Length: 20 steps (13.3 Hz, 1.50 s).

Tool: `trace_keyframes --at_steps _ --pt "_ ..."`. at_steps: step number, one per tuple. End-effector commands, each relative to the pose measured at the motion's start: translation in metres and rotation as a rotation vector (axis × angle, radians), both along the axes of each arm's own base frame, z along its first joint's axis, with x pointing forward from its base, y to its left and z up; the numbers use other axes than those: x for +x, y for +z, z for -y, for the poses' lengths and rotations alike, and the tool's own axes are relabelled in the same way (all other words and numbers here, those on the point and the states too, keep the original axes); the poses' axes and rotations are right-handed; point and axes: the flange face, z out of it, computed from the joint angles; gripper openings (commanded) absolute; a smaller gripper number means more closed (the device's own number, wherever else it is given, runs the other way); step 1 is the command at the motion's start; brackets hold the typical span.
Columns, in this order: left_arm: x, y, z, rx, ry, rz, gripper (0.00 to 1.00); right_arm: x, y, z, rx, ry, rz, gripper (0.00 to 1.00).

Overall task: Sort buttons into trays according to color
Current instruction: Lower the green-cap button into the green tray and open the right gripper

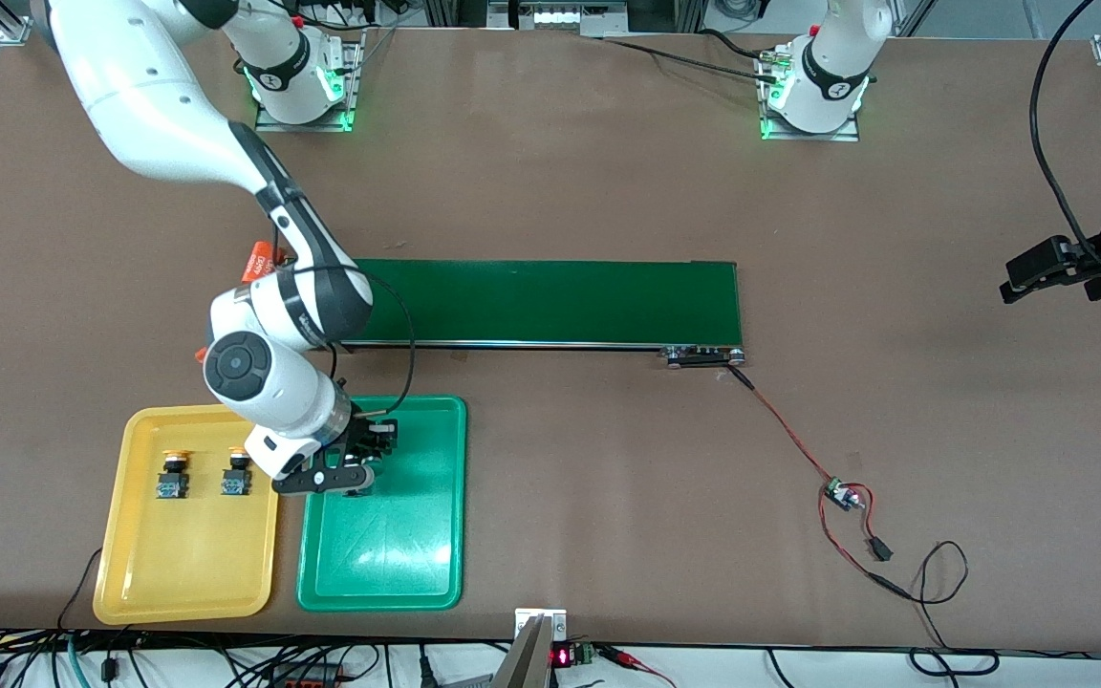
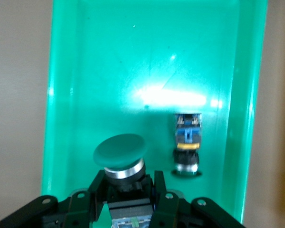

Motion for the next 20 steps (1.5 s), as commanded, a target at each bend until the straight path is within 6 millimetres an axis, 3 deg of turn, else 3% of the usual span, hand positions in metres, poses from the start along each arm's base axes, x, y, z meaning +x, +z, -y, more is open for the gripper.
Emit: trace_keyframes --at_steps 1,3,10,11,13,18,20 --pt "0.0 0.001 -0.001 0.002 0.001 0.005 1.0 0.008 -0.015 -0.012 -0.028 0.039 0.054 0.0" --pt "0.001 0.001 -0.002 0.002 0.003 0.008 1.0 0.006 -0.029 -0.021 -0.029 0.043 0.076 0.0" --pt "0.001 0.001 -0.001 0.002 0.001 0.008 1.0 -0.005 -0.042 -0.048 -0.014 0.067 0.072 0.05" --pt "0.001 0.001 -0.001 0.002 0.001 0.008 1.0 -0.006 -0.05 -0.051 -0.01 0.069 0.074 0.19" --pt "0.0 0.002 -0.001 0.002 0.0 0.008 1.0 -0.006 -0.055 -0.052 -0.002 0.07 0.088 0.56" --pt "-0.001 0.005 0.001 0.001 -0.008 0.011 1.0 -0.006 -0.059 -0.051 0.001 0.069 0.091 0.77" --pt "-0.001 0.005 0.001 0.001 -0.01 0.01 1.0 -0.003 -0.05 -0.046 0.0 0.068 0.098 0.93"
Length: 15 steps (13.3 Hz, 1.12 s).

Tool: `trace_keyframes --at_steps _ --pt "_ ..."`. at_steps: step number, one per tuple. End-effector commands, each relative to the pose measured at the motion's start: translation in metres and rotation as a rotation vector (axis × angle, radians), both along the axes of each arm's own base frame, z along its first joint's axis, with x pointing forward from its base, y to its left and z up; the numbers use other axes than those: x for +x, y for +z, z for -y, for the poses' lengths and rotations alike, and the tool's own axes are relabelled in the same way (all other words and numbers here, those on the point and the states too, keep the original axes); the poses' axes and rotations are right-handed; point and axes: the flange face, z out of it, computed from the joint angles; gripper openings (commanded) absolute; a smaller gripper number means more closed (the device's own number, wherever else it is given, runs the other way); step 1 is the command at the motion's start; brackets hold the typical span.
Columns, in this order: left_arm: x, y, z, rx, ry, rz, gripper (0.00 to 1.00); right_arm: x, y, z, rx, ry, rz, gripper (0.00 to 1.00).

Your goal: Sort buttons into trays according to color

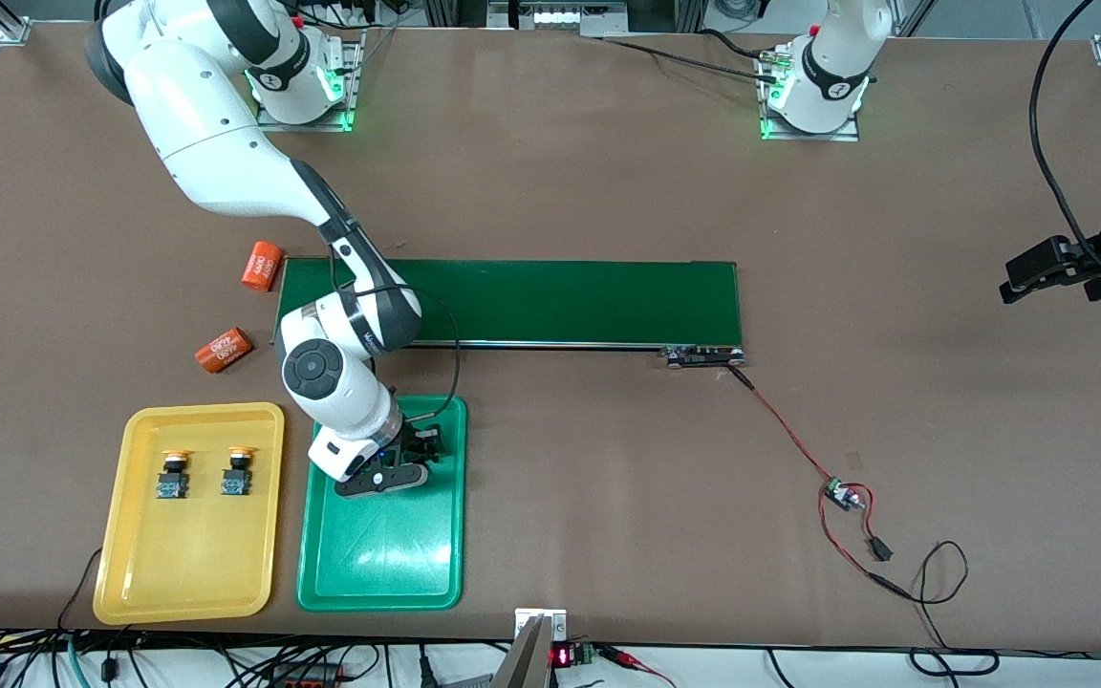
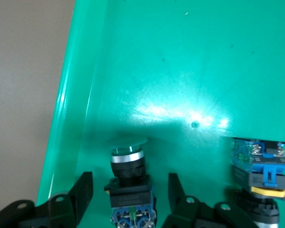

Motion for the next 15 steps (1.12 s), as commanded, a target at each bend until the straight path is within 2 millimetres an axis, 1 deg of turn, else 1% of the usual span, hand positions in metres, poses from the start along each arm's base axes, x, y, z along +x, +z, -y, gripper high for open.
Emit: trace_keyframes --at_steps 1,2,3,4,7,8,10,11,12,14,15 --pt "-0.002 0.004 0.001 0.001 -0.009 0.006 1.0 0.008 0.017 0.006 0.0 -0.011 0.024 1.0" --pt "-0.002 0.003 0.001 0.001 -0.009 0.005 1.0 0.013 0.031 0.015 0.001 -0.022 0.035 1.0" --pt "-0.002 0.003 0.0 0.001 -0.007 0.004 1.0 0.014 0.038 0.024 -0.011 -0.031 0.02 1.0" --pt "-0.002 0.003 0.0 0.001 -0.007 0.004 1.0 0.016 0.052 0.034 -0.021 -0.043 0.007 1.0" --pt "-0.001 0.001 -0.003 0.003 -0.003 0.003 1.0 0.018 0.092 0.071 -0.068 -0.085 -0.062 1.0" --pt "-0.002 0.002 -0.003 0.001 -0.003 0.001 1.0 0.018 0.108 0.086 -0.085 -0.103 -0.087 1.0" --pt "-0.002 0.001 -0.003 0.001 -0.003 0.0 1.0 0.014 0.141 0.112 -0.108 -0.139 -0.126 1.0" --pt "-0.002 0.002 -0.003 0.001 -0.003 0.003 1.0 0.009 0.161 0.127 -0.119 -0.16 -0.146 1.0" --pt "-0.002 0.002 -0.003 0.001 -0.003 0.003 1.0 0.005 0.178 0.137 -0.128 -0.174 -0.159 1.0" --pt "-0.002 0.002 -0.003 0.001 -0.003 0.004 1.0 -0.003 0.206 0.168 -0.131 -0.206 -0.209 1.0" --pt "-0.001 0.001 -0.003 0.001 -0.003 0.003 1.0 -0.008 0.221 0.178 -0.104 -0.193 -0.229 1.0"
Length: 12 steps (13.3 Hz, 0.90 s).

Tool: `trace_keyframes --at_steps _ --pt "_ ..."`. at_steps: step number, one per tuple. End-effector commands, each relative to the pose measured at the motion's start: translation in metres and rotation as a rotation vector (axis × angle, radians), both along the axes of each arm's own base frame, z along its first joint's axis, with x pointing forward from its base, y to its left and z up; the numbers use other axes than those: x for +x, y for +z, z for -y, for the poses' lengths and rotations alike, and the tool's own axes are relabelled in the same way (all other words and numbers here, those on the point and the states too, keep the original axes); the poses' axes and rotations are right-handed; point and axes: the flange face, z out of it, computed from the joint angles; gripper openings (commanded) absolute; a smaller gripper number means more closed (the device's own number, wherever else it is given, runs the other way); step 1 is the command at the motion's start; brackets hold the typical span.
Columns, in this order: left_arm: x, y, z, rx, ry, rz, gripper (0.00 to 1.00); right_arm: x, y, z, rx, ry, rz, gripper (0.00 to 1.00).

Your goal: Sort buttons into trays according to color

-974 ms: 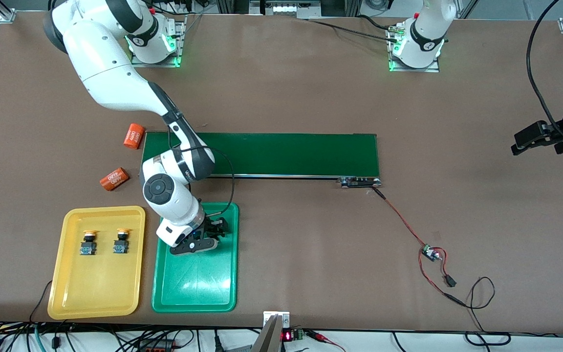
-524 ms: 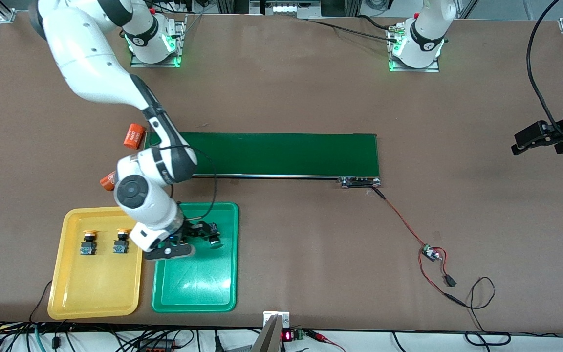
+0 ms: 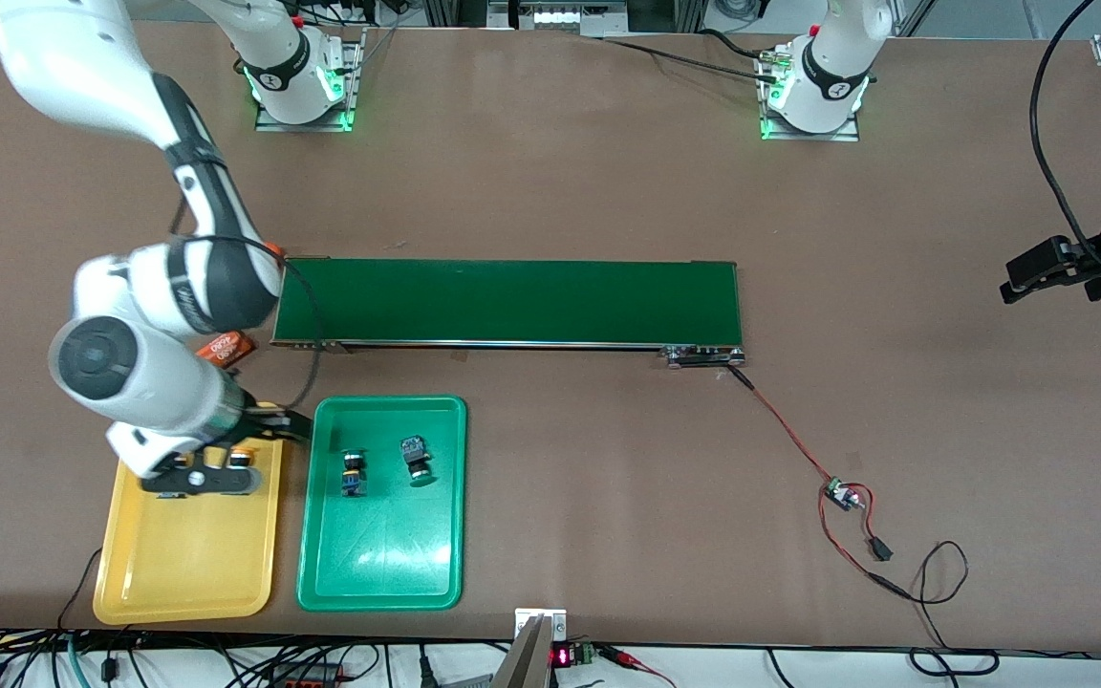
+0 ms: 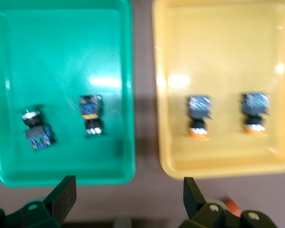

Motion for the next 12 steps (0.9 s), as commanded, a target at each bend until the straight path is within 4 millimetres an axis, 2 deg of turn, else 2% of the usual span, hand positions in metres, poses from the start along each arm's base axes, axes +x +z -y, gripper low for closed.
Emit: trace_keyframes --at_steps 1,4,8,12 --pt "-0.001 0.002 -0.002 0.001 -0.004 0.003 1.0 -0.021 0.034 0.028 0.041 0.003 -0.054 1.0" --pt "-0.001 0.002 -0.002 0.001 -0.004 0.003 1.0 -0.048 0.072 0.058 0.022 -0.034 -0.06 1.0" --pt "-0.002 0.002 -0.001 0.003 -0.007 0.005 1.0 -0.097 0.118 0.07 -0.016 -0.04 -0.114 1.0" --pt "-0.002 0.003 -0.001 0.003 -0.009 0.005 1.0 -0.142 0.142 0.086 -0.048 -0.027 -0.148 1.0"
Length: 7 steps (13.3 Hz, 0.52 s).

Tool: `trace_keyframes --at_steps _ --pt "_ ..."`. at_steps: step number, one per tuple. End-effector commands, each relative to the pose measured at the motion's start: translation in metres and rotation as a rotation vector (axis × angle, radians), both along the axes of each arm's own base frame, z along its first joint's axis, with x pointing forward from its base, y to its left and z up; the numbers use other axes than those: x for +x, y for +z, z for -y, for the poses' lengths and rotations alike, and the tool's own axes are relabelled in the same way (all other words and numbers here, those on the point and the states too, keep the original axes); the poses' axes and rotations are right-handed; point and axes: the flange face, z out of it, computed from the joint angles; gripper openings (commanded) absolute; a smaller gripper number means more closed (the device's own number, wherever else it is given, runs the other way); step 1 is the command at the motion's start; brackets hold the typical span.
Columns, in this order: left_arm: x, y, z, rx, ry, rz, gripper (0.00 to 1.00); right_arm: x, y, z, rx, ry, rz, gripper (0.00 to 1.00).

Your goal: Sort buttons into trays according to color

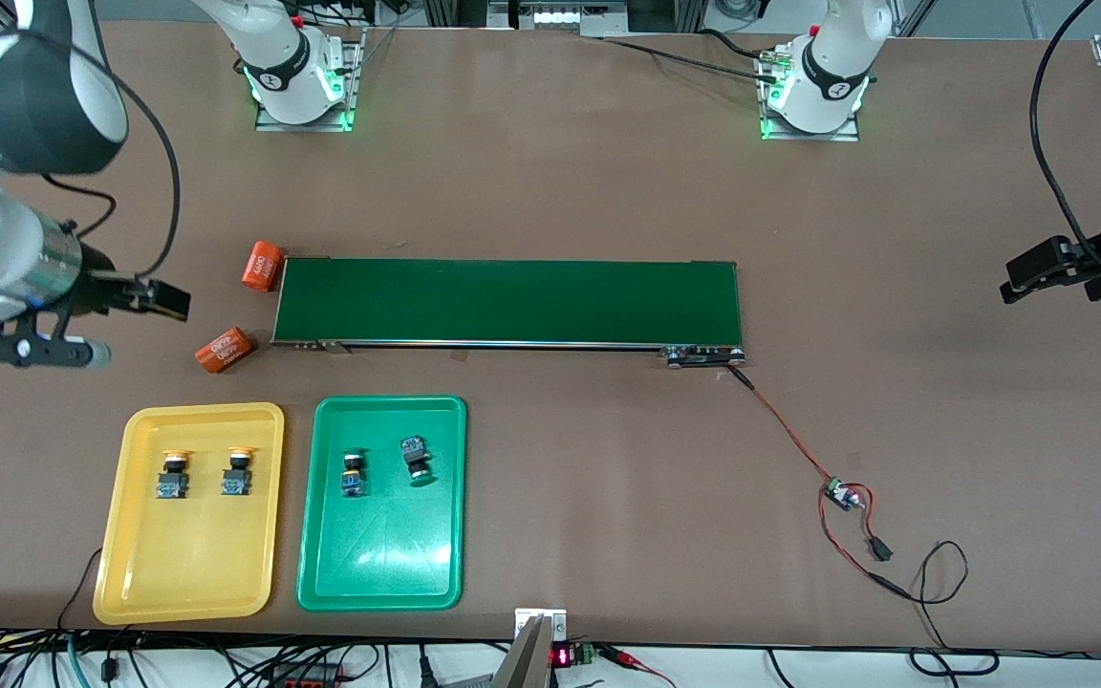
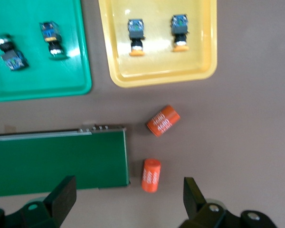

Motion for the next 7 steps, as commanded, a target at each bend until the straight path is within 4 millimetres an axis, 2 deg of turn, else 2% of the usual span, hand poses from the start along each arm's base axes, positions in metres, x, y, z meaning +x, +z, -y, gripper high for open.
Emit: trace_keyframes --at_steps 1,4,7 --pt "-0.002 0.003 -0.001 0.003 -0.007 0.006 1.0 -0.038 0.01 0.019 0.001 0.025 -0.052 1.0" --pt "-0.002 0.003 -0.001 0.003 -0.009 0.006 1.0 -0.055 0.02 0.036 0.015 -0.015 -0.102 1.0" --pt "-0.002 0.003 -0.001 0.003 -0.007 0.006 1.0 -0.053 0.021 0.066 0.04 -0.068 -0.089 1.0"
